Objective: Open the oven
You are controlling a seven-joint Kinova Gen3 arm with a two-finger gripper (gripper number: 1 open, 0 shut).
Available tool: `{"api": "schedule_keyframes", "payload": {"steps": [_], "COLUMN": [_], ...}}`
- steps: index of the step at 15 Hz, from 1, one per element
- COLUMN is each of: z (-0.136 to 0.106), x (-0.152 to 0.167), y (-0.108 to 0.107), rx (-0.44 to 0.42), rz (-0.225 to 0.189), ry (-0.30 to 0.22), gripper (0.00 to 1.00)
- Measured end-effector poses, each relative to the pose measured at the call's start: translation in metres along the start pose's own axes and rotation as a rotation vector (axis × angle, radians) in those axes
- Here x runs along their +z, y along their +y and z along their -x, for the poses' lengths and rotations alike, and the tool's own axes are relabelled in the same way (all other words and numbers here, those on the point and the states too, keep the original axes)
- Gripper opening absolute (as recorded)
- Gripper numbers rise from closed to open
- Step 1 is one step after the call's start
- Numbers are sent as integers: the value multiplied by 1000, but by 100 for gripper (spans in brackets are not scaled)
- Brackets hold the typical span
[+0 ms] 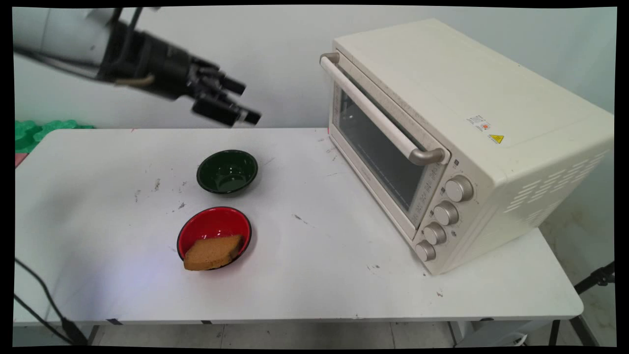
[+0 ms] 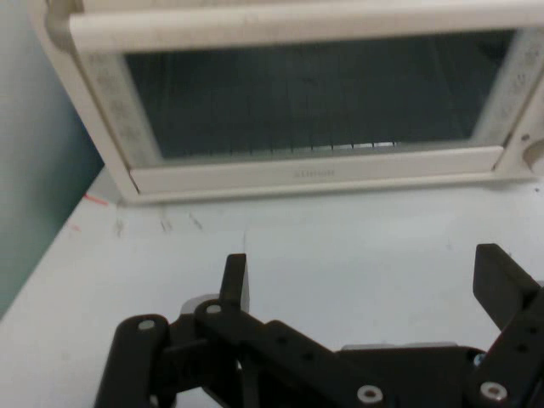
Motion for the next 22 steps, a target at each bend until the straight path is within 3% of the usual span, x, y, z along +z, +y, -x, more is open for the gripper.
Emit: {"api": "schedule_keyframes", "payload": {"steps": [5,10,17,22], "z": [-62,-118,-158,-171], "x": [27,67,119,148], "y": [6,10,21,27], "rx": [59,94,88,84], "rz": [-36,-65,-55,-38], "ry": [-18,-70,-149,-182], "gripper": [100,100,100,100]}}
